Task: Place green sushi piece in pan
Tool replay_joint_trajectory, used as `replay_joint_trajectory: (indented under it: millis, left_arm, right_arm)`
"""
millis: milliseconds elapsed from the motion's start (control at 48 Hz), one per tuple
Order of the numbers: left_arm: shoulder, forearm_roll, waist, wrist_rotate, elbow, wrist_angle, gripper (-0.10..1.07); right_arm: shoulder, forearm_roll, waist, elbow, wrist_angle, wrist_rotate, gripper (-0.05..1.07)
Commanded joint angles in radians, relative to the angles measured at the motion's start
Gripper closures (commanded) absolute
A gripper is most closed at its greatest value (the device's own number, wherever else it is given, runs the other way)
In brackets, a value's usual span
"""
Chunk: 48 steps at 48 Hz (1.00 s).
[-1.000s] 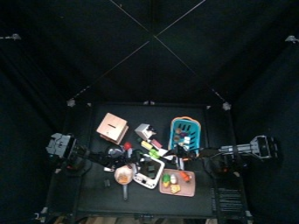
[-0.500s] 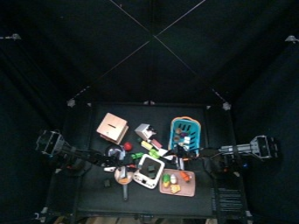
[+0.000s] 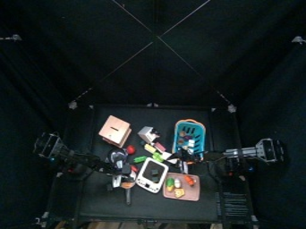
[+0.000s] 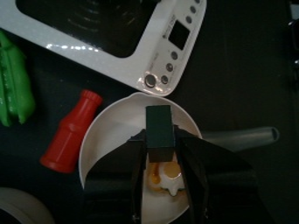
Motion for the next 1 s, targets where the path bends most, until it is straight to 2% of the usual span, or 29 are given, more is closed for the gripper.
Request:
replay_joint_trajectory:
  millis: [0, 167, 396, 521, 708, 979]
  left_arm:
    - [0.005, -0.003, 0.011, 0.0, -0.014, -0.009, 0.18]
    - [-0.02, -0.002, 0.018, 0.0, -0.018, -0.023, 0.08]
    - [-0.12, 0.015, 0.018, 0.003, -0.014, -0.118, 0.08]
    - [-0.146, 0.015, 0.017, 0.003, 0.0, -0.179, 0.08]
    - [-0.14, 0.012, 0.017, 0.002, 0.017, -0.199, 0.08]
    - [-0.098, 0.02, 0.017, 0.008, -0.006, -0.259, 0.08]
  right_arm:
    - [-0.009, 0.0, -0.003, -0.014, -0.005, -0.002, 0.26]
    - [-0.009, 0.0, -0.003, -0.014, -0.005, -0.002, 0.26]
    - [-0.008, 0.0, -0.003, -0.014, -0.005, -0.002, 0.26]
    - [-0.008, 0.0, -0.003, -0.014, -0.005, -0.002, 0.26]
    - [-0.008, 0.0, -0.003, -0.014, -0.005, -0.002, 0.26]
    - [-0.008, 0.0, -0.003, -0.015, -0.005, 0.0, 0.26]
